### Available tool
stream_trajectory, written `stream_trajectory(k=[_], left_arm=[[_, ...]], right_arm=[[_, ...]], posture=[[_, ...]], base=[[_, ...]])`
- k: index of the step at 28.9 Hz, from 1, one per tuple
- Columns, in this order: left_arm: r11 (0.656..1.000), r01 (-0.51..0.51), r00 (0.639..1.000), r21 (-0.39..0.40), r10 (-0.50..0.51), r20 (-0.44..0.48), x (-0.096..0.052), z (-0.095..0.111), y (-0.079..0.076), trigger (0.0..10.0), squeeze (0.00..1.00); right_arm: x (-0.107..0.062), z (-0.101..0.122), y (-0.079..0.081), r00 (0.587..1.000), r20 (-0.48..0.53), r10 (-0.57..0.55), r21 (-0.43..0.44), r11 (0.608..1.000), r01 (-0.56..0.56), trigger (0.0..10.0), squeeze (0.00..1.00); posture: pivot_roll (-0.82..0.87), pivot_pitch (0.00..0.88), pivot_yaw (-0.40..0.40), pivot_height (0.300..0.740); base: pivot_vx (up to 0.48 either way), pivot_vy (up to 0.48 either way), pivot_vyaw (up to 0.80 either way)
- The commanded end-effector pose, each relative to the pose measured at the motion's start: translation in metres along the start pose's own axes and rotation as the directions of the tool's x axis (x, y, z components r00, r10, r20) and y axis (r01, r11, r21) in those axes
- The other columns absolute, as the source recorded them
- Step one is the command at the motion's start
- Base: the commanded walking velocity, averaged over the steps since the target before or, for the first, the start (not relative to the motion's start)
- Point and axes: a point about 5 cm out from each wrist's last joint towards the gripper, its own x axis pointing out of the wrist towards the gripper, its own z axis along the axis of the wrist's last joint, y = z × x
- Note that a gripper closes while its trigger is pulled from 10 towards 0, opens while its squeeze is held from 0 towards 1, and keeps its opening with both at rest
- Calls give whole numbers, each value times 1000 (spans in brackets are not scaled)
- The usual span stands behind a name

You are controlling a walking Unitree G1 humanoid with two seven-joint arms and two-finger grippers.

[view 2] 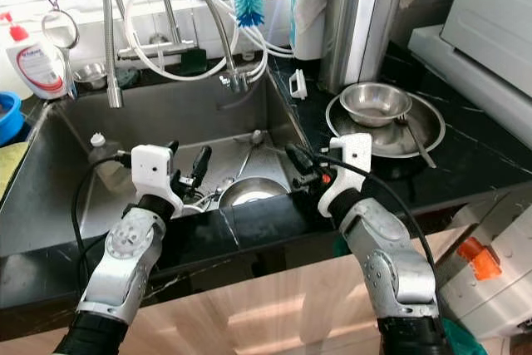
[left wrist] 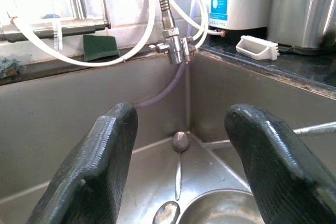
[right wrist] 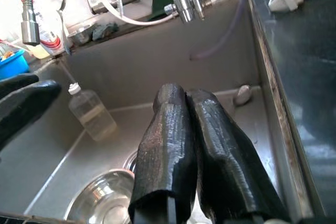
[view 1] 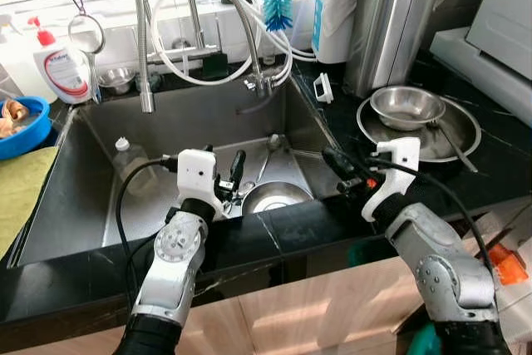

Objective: Kitchen organization

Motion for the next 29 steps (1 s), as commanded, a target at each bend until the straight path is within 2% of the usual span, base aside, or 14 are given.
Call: stream_trajectory(k=[1, 8, 9, 10, 11, 12, 13, 14, 21, 24, 25, 26, 29], left_arm=[[1000, -12, 1000, 26, 12, 7, 1, 1, 4, 10000, 0], [1000, -6, 1000, 26, 6, 8, 0, 1, 4, 10000, 0], [1000, -3, 1000, 26, 3, 8, 0, 1, 3, 10000, 0], [1000, -2, 1000, 26, 2, 8, 0, 1, 3, 10000, 0], [1000, -2, 1000, 26, 2, 8, 0, 1, 3, 10000, 0], [1000, -2, 1000, 26, 2, 8, 0, 1, 3, 10000, 0], [1000, -2, 1000, 26, 2, 8, 0, 1, 3, 10000, 0], [1000, -1, 1000, 27, 1, 8, 0, 1, 4, 10000, 0], [1000, 5, 1000, 27, -5, 6, 0, 0, 3, 10000, 0], [1000, 10, 1000, 26, -10, 2, 0, -1, 1, 10000, 0], [1000, 10, 1000, 25, -10, 3, 0, -1, 2, 10000, 0], [1000, 8, 1000, 25, -8, 4, 0, 0, 2, 10000, 0], [1000, 5, 1000, 26, -5, 5, 0, 0, 3, 10000, 0]], right_arm=[[2, 3, 4, 1000, 10, 27, 10, 1000, -27, 10000, 0], [2, 1, 3, 1000, 10, 15, 17, 1000, -16, 10000, 0], [2, 1, 4, 1000, 14, 22, 20, 1000, -22, 10000, 55], [3, 1, 4, 1000, 16, 24, 21, 999, -24, 10000, 157], [3, 1, 4, 1000, 16, 25, 22, 999, -25, 10000, 157], [3, 1, 5, 1000, 17, 24, 21, 999, -25, 10000, 557], [3, 1, 5, 1000, 18, 24, 21, 999, -25, 10000, 557], [3, 2, 6, 1000, 20, 24, 20, 1000, -25, 10000, 753], [3, 4, 6, 999, 30, 20, 7, 1000, -21, 10000, 733], [4, 5, 8, 999, 38, 14, -8, 1000, -13, 10000, 686], [4, 6, 8, 999, 43, 8, -14, 1000, -8, 10000, 231], [5, 10, 6, 997, 67, -31, -45, 998, 34, 10000, 0], [5, 22, 2, 985, 130, -117, -107, 985, 131, 10000, 0]], posture=[[-117, 0, 63, 740], [-119, 0, 67, 740], [-118, 0, 68, 740], [-117, 0, 68, 740], [-117, 0, 68, 740], [-116, 0, 68, 740], [-116, 0, 68, 740], [-116, 0, 69, 740], [-119, 0, 71, 740], [-119, 0, 71, 740], [-117, 0, 71, 740], [-117, 0, 70, 740], [-117, 0, 68, 740]], base=[[0, 0, 0], [0, 0, 0], [0, 0, 0], [0, 0, 0], [0, 0, 0], [0, 0, 0], [0, 0, 0], [0, 0, 0], [0, 0, 0], [0, 0, 0], [0, 0, 0], [0, 0, 0], [0, 0, 0]])
